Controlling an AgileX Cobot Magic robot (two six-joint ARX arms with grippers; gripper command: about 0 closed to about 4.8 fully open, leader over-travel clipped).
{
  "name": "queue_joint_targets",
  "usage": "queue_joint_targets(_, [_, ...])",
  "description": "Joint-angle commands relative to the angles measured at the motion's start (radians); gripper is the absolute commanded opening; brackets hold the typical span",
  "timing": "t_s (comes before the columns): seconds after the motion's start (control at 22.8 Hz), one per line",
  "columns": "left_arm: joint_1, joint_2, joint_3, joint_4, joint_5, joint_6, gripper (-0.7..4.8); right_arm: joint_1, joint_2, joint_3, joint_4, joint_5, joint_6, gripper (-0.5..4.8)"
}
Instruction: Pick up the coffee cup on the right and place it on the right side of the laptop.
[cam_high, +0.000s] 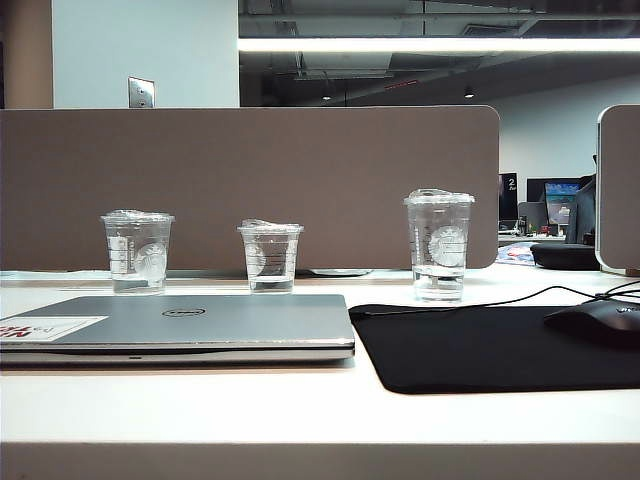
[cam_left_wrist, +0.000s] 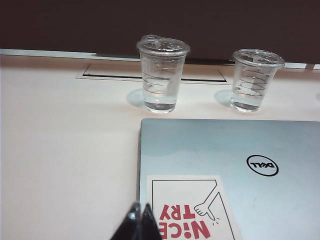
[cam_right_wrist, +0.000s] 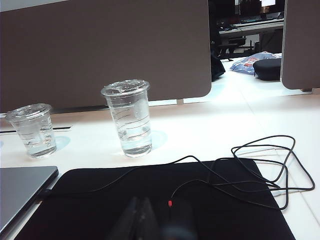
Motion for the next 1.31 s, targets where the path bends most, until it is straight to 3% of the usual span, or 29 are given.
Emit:
queue_joint_targets(0.04, [0.001, 0.0, 0.003, 0.012, 0.003, 0.002, -0.05, 0.0, -0.002, -0.004, 0.015, 0.001, 0.0, -0.08])
queue_joint_targets(0.53, [-0.006, 0.0, 0.003, 0.012, 0.003, 0.002, -0.05, 0.0, -0.002, -0.004, 0.014, 0.001, 0.0, -0.08])
queue_joint_targets(0.88, [-0.183, 0.0, 0.003, 0.012, 0.003, 0.002, -0.05, 0.0, -0.002, -0.004, 0.018, -0.011, 0.015, -0.08])
queue_joint_targets(1.01, [-0.287, 0.0, 0.003, 0.012, 0.003, 0.002, -0.05, 0.0, -0.002, -0.004, 0.018, -0.059, 0.019, -0.08])
queue_joint_targets(1.14, [-0.371, 0.0, 0.003, 0.012, 0.003, 0.002, -0.05, 0.0, -0.002, -0.004, 0.019, -0.145, 0.109, -0.09])
queue_joint_targets(1.31, [-0.478, 0.0, 0.003, 0.012, 0.003, 0.002, -0.05, 0.0, -0.002, -0.004, 0.018, -0.161, 0.301, -0.08])
